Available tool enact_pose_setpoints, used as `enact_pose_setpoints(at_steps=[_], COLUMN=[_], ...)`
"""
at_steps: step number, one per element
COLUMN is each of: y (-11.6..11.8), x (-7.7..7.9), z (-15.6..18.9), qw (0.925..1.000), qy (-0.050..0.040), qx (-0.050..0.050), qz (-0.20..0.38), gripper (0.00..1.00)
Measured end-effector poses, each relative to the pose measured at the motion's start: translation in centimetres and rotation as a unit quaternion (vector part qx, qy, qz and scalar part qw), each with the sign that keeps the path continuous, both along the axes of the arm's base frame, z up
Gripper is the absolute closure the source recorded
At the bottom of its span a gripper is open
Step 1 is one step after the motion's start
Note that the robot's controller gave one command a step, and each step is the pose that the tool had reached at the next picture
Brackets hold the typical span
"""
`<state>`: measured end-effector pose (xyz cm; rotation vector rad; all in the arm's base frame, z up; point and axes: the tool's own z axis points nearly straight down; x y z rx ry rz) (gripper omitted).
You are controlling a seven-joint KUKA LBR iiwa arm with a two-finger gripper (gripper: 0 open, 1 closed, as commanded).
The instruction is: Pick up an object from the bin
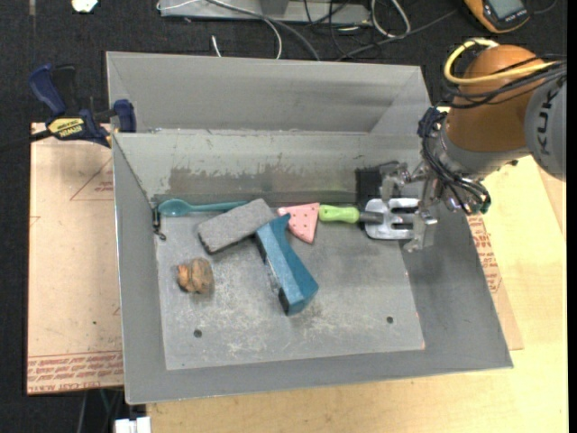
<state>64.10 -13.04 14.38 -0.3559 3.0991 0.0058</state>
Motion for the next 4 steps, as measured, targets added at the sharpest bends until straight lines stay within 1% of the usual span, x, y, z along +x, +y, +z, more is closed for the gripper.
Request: enact_pose_setpoints(at_steps=[1,2,3,4], y=[3.3,-1.5,-1.5,-1.5], x=[0.5,1.2,1.2,1.1], z=[-6.7,-7.2,-7.2,-1.7], qw=[0.998,0.9977,0.9977,0.9971], qy=[0.0009,-0.0062,-0.0062,-0.0042], qx=[0.002,-0.001,-0.001,0.0], qz=[-0.064,-0.067,-0.067,-0.077], gripper=[0.0,1.0,1.0,1.0])
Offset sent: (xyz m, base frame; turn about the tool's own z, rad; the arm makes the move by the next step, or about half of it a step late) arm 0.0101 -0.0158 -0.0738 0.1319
